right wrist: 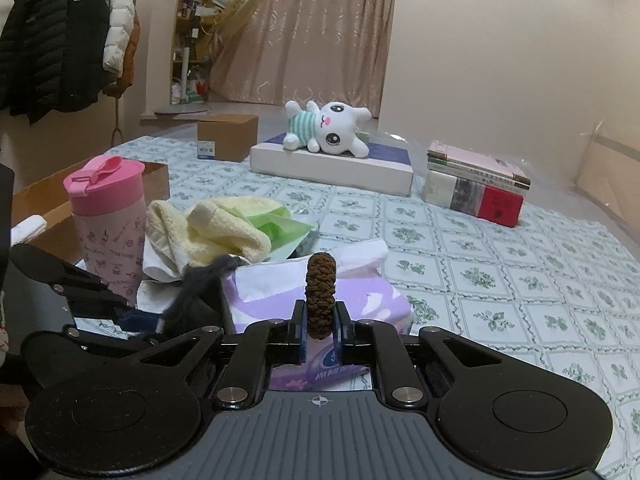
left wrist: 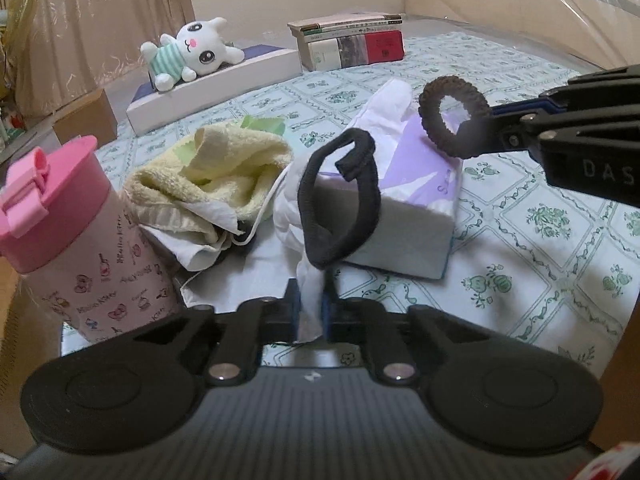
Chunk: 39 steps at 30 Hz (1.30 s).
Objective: Organize soft objects
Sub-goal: 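Carry the black mask toward the box with the left tool while the right tool carries the hair tie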
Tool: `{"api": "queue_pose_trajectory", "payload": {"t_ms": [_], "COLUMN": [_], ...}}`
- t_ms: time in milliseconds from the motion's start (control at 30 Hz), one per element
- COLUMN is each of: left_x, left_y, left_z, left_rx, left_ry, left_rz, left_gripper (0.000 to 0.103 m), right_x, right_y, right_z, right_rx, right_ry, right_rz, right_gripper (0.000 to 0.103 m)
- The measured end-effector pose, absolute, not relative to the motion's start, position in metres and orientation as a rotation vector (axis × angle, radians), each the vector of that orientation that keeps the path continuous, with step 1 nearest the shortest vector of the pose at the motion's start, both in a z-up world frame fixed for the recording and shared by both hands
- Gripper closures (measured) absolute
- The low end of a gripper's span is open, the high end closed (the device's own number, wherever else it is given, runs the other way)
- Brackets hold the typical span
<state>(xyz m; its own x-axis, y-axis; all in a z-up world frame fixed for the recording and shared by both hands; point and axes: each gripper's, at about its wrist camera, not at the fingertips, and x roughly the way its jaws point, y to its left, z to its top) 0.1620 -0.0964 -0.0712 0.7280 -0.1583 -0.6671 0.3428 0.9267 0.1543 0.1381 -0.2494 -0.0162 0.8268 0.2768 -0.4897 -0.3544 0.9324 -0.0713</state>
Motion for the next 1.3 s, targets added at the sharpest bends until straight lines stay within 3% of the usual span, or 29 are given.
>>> {"api": "queue_pose_trajectory", "payload": {"t_ms": [1300], "left_x": [0.026], "left_y": [-0.022], "left_z": [0.010], "left_rx": [0.099], "left_ry": [0.638], "left_rz": [-0.265], "left_gripper": [0.098], "right_x": [0.052], "right_y": [-0.213], "right_z": [0.024], "right_rx": [-0.156], "right_ry": [0.428], "right_rz": [0.398], "right_gripper": [0.091]}}
